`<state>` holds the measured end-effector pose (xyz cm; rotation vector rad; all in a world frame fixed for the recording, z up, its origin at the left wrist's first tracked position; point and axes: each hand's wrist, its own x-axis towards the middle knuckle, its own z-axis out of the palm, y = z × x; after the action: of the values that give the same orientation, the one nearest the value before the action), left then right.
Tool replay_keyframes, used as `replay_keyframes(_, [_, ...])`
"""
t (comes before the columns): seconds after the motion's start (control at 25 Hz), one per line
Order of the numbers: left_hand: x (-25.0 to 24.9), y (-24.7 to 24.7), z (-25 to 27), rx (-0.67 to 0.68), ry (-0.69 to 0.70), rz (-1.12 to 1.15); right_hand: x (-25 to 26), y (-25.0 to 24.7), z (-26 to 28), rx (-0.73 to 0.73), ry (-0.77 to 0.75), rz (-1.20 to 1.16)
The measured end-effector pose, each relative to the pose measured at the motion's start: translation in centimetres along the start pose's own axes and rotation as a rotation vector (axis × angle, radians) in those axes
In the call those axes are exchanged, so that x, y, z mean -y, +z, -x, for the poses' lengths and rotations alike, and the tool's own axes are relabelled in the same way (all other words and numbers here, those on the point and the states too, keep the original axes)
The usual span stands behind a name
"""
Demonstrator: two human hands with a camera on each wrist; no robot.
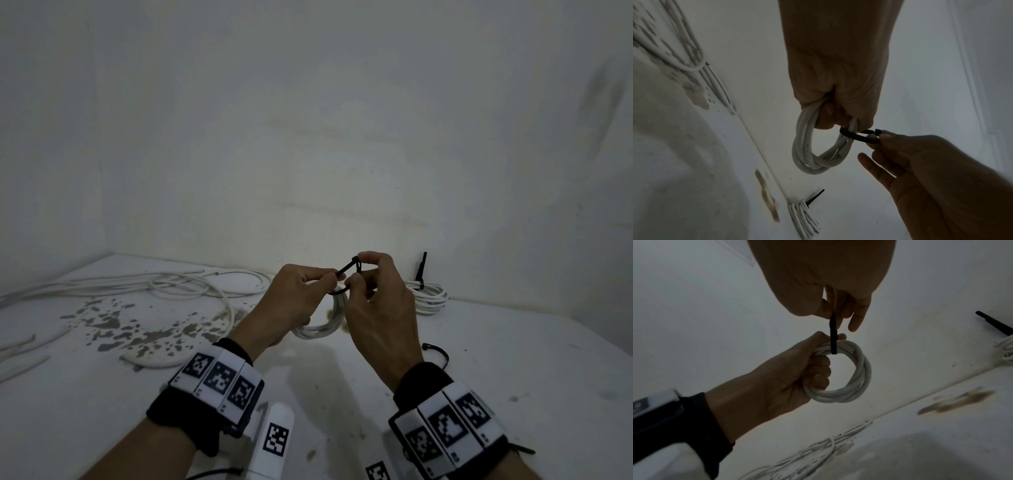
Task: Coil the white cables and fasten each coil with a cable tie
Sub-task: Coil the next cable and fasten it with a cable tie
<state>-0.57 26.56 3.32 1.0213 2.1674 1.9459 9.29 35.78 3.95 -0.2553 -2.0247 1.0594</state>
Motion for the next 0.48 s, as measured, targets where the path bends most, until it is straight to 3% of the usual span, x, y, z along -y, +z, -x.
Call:
replay_keyframes(0.16, [0.3,-0.2,-0.1,0.006,0.014,-0.049,0.0,0.1,-0.1,0.022,0.047,-0.024])
replay_keyframes(0.48, [0.4,-1.6,-0.6,0.055,0.143,-0.233,0.0,-2.0,-1.9,0.207,0.133,-0.067])
